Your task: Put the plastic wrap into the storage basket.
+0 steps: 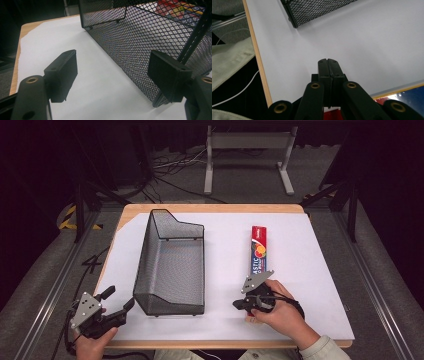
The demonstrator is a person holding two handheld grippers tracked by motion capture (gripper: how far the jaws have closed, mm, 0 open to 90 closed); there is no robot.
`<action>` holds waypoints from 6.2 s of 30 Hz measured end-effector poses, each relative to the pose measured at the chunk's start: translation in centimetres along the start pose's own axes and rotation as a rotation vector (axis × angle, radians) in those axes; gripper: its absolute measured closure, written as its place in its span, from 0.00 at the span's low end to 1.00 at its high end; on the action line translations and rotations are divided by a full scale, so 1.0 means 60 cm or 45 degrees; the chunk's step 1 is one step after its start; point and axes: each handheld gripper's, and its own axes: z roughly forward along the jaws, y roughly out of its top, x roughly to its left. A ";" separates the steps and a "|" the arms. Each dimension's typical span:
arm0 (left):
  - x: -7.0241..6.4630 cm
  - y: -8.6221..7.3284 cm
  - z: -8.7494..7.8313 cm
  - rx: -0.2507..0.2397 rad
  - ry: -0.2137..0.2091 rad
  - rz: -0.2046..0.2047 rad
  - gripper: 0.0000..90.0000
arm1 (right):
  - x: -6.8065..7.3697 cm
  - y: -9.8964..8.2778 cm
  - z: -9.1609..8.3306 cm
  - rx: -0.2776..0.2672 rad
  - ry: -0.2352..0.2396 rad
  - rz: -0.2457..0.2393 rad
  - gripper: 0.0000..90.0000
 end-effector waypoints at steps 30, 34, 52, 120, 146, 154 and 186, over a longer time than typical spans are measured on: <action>0.003 -0.001 -0.003 -0.008 0.008 -0.021 0.28 | -0.004 -0.028 -0.005 0.245 -0.057 0.062 1.00; 0.002 -0.001 -0.003 -0.006 0.010 -0.018 0.28 | -0.011 -0.044 -0.020 0.261 -0.080 0.100 1.00; 0.002 -0.001 -0.002 -0.002 0.012 -0.019 0.28 | -0.046 -0.110 -0.082 0.255 -0.152 0.250 1.00; 0.003 -0.001 -0.003 0.004 0.035 -0.029 0.28 | -0.143 -0.070 -0.200 -0.694 -0.513 0.529 0.26; -0.001 -0.002 0.000 0.025 0.035 -0.005 0.28 | -0.222 -0.071 -0.096 -0.089 -0.533 0.822 0.16; 0.000 -0.003 0.000 0.025 0.033 -0.007 0.28 | -0.223 -0.077 -0.074 0.047 -0.493 0.839 0.18; 0.001 -0.003 0.001 0.036 0.032 -0.005 0.28 | -0.218 -0.080 -0.060 0.193 -0.553 0.924 0.44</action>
